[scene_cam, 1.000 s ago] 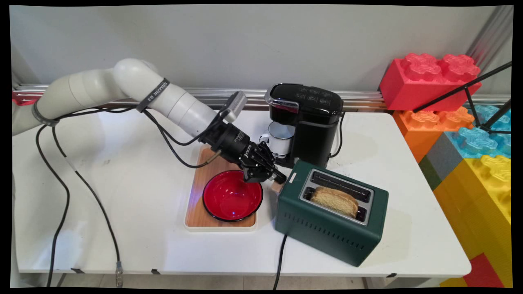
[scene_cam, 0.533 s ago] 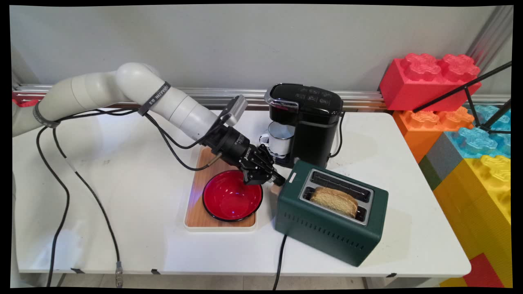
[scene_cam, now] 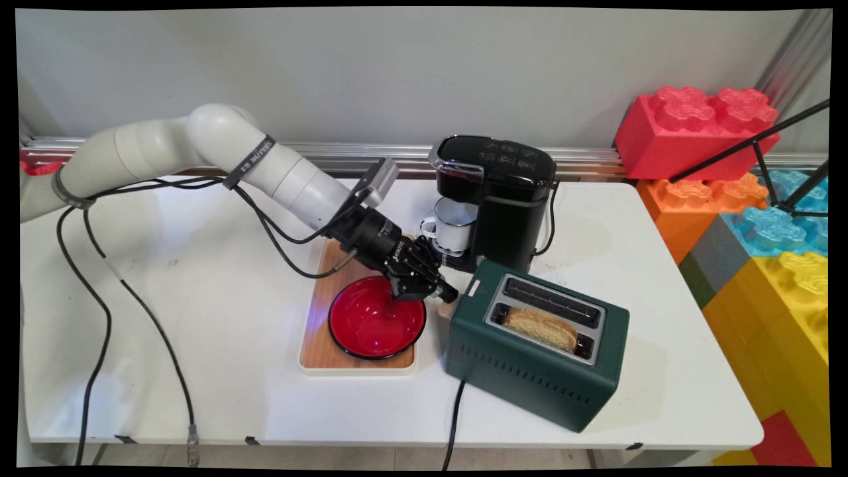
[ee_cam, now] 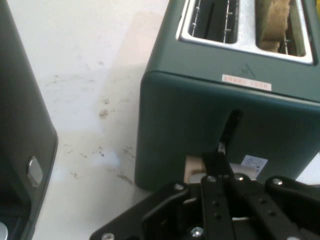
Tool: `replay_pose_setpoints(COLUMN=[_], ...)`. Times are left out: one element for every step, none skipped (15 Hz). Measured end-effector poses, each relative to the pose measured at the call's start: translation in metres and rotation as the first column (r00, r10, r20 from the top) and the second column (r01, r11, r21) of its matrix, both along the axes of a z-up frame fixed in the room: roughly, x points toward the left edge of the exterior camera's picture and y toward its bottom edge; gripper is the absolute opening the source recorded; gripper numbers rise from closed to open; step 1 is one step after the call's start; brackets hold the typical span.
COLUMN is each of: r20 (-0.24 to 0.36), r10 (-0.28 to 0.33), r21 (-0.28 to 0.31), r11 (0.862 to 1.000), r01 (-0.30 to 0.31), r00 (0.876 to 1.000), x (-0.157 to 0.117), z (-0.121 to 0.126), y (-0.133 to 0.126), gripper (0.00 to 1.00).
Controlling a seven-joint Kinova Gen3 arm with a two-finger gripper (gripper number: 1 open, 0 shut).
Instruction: Press the toaster switch
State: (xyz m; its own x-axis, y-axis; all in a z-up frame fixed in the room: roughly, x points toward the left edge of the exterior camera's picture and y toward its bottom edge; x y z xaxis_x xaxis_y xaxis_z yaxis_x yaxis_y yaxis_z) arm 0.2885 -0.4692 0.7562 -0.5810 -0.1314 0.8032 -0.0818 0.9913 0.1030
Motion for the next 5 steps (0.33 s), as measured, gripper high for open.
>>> replay_pose_setpoints(r20=[0.001,0.003,0.005,0.006,0.007], r10=[0.000,0.000,0.000,0.000,-0.001], r21=[0.000,0.001,0.001,0.001,0.002], r11=[1.000,1.000,1.000,1.000,1.000], r01=[0.000,0.000,0.000,0.000,0.001], r00=[1.000,1.000,1.000,1.000,1.000], x=[0.0007,0.0015,0.0021,0.0027,0.0031], z=[-0.0003,-0.0006,-0.0009,-0.0009,-0.0010], y=[-0.0001,0.0000,0.0001,0.0002,0.0002], gripper=[0.00,0.00,0.00,0.00,0.00])
